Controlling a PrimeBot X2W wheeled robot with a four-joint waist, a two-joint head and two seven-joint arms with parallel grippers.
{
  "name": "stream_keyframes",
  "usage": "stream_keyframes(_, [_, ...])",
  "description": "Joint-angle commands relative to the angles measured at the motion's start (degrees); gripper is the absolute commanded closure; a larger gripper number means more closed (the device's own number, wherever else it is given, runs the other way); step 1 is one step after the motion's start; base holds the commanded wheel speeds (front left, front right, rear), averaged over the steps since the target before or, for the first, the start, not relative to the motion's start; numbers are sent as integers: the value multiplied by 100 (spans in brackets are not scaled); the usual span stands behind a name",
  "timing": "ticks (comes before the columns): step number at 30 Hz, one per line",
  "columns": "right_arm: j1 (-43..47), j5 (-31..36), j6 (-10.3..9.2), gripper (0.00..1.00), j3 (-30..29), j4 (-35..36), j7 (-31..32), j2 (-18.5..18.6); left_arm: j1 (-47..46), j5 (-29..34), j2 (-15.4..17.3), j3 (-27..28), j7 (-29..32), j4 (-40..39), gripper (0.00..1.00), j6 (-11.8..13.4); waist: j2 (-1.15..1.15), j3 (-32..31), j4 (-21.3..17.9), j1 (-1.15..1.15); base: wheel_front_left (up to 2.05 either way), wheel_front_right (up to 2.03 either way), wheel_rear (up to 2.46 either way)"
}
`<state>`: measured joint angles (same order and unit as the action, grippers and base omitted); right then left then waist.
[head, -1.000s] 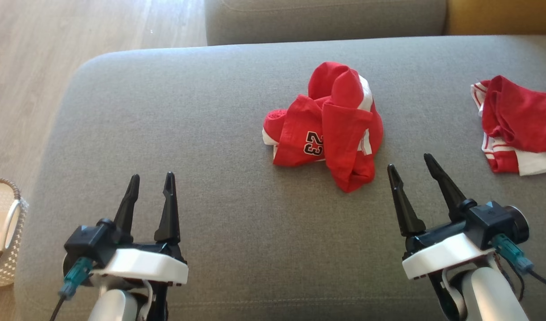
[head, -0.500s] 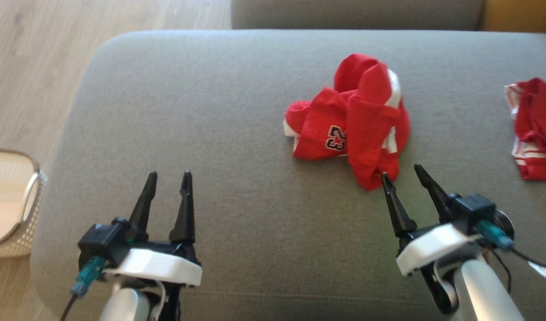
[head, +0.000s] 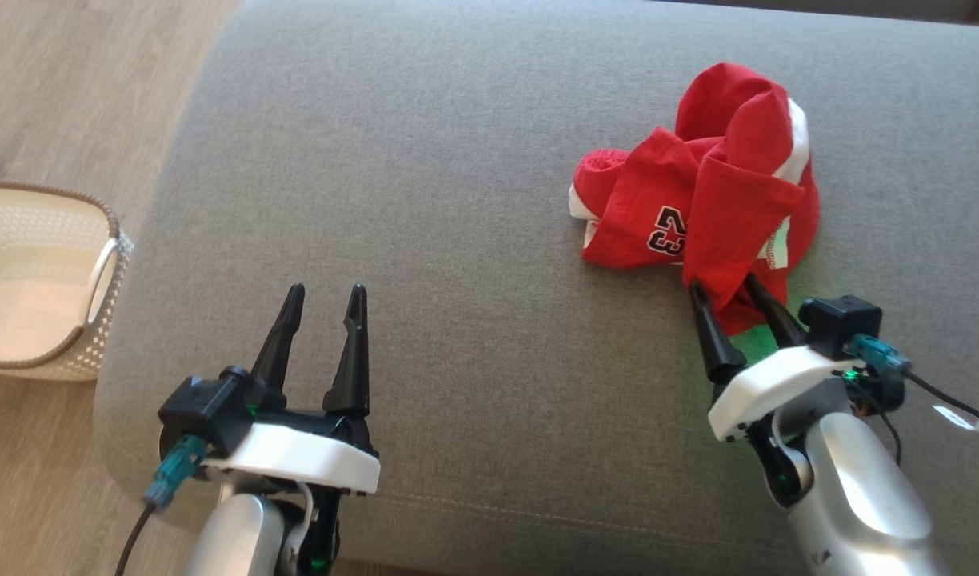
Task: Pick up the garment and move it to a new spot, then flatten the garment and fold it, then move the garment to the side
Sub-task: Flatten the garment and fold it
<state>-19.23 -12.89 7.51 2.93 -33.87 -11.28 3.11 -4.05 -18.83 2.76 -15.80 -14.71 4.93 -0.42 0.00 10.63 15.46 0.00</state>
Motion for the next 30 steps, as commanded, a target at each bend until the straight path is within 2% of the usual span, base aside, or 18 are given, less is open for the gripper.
stream_keyframes(1, [-268,-96,-2,0,230,-11,-96,-24,-230,-63,12,172,-29,-163,0,36,0,44,50,0,0,0,0])
stream_keyframes(2, [-311,-143,-2,0,293,-89,-103,-24,-233,-66,12,165,-29,-159,0,41,0,48,59,0,0,0,0])
stream_keyframes(3, [-354,-166,-2,70,341,-153,-119,-24,-234,-68,12,160,-29,-156,0,45,0,48,63,0,0,0,0])
stream_keyframes(4, [-400,-146,-2,100,372,-190,-150,-23,-234,-68,12,157,-29,-153,0,49,0,46,64,0,0,0,0])
stream_keyframes(11, [-527,163,-2,100,159,46,-319,153,-203,-73,12,144,-29,-95,0,79,0,-80,10,0,0,0,0])
stream_keyframes(15, [-488,438,-2,100,-341,496,-299,393,-146,-92,12,136,-29,-70,0,100,0,-219,-80,0,0,0,0])
stream_keyframes(22, [-660,971,-2,100,-1414,1037,195,866,-128,-139,12,45,-29,-72,0,123,0,-329,-170,0,0,0,0])
stream_keyframes(23, [-690,1114,-2,80,-1550,1006,287,915,-130,-146,12,33,-29,-73,0,127,0,-337,-174,0,0,0,0])
stream_keyframes(24, [-711,1295,-2,14,-1667,940,404,957,-132,-153,12,17,-29,-71,0,128,0,-345,-174,0,0,0,0])
stream_keyframes(25, [-740,1433,-2,0,-1773,869,518,956,-133,-158,12,0,-29,-66,0,129,0,-355,-172,0,0,0,0])
stream_keyframes(30, [-795,1892,-2,0,-1907,772,665,692,-72,-150,12,1,-29,-24,0,142,0,-462,-255,0,0,0,0])
